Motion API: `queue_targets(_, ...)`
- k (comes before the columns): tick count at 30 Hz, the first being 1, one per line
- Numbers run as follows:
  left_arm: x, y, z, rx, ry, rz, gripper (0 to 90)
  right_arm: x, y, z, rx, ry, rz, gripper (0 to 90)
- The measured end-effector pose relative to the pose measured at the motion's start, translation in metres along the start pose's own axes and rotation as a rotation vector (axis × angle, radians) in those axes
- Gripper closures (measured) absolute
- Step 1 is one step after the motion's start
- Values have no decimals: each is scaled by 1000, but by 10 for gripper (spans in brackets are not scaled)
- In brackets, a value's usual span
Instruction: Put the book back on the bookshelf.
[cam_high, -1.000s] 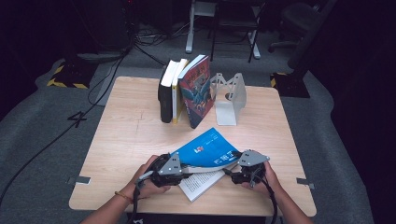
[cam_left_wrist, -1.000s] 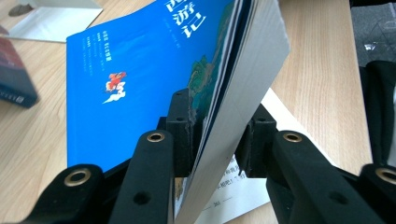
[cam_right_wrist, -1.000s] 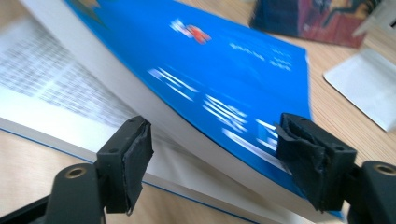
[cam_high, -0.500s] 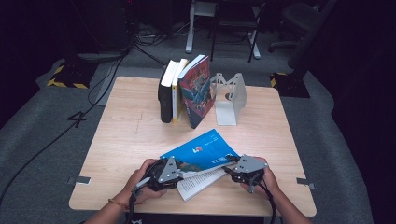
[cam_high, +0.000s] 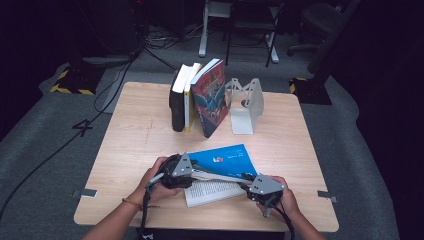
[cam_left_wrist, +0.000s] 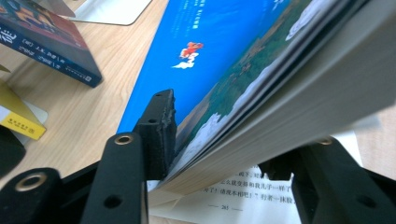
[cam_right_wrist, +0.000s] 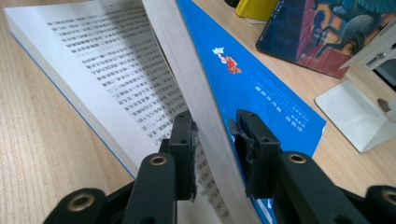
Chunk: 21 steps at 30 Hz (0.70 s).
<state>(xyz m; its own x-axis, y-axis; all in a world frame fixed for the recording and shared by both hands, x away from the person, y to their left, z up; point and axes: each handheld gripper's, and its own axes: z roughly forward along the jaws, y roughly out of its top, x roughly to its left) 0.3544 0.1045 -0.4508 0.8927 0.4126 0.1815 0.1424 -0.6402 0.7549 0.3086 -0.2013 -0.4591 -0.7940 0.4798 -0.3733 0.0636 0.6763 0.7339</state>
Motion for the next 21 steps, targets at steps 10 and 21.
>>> queue_targets(10, -13, 8, -10, -11, 37, -10, 325, -2, 11, 0, 50, 13, -23, 709)
queue_targets(21, -29, 19, 6, 26, 29, 33, 481, -9, 12, 2, 56, 62, -34, 692)
